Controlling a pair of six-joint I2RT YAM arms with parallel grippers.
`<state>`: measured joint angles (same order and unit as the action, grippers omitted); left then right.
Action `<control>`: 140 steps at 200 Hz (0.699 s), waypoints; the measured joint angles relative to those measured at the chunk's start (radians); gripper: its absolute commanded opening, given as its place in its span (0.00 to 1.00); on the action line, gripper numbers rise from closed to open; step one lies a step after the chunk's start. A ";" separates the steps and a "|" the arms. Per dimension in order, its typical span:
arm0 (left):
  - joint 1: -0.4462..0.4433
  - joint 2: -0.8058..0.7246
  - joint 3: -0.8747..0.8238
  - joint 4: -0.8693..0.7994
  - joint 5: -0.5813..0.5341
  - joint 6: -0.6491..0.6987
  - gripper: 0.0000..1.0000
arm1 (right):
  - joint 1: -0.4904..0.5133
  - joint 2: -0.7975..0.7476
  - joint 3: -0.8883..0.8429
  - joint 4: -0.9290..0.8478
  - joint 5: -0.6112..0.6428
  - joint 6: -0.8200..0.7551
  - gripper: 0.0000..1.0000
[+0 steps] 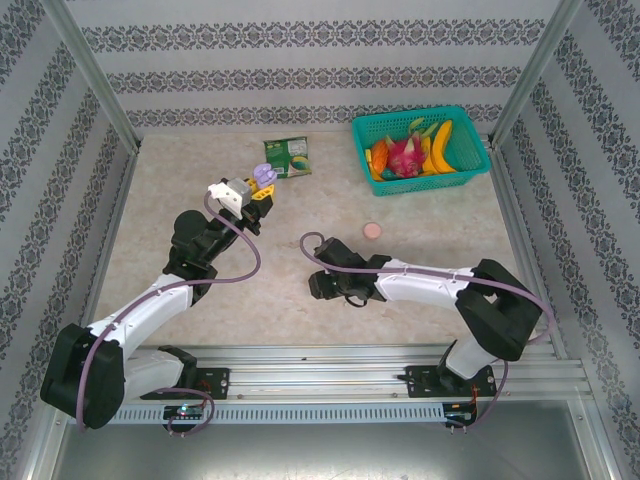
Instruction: Insert the wireless bluetooth earbuds into the charging case
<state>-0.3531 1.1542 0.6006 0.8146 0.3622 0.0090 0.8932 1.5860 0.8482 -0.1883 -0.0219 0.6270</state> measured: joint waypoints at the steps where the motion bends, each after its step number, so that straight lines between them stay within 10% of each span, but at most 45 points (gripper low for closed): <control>1: 0.000 0.000 0.000 0.000 0.000 0.000 0.00 | 0.000 0.002 0.000 0.002 -0.002 0.001 0.42; 140: 0.000 0.000 0.000 0.000 0.000 -0.003 0.00 | -0.049 0.128 0.023 0.082 -0.058 0.059 0.42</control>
<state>-0.3531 1.1542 0.6006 0.8146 0.3618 0.0055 0.8440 1.7142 0.8707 -0.1059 -0.0799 0.6857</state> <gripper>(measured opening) 0.206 0.426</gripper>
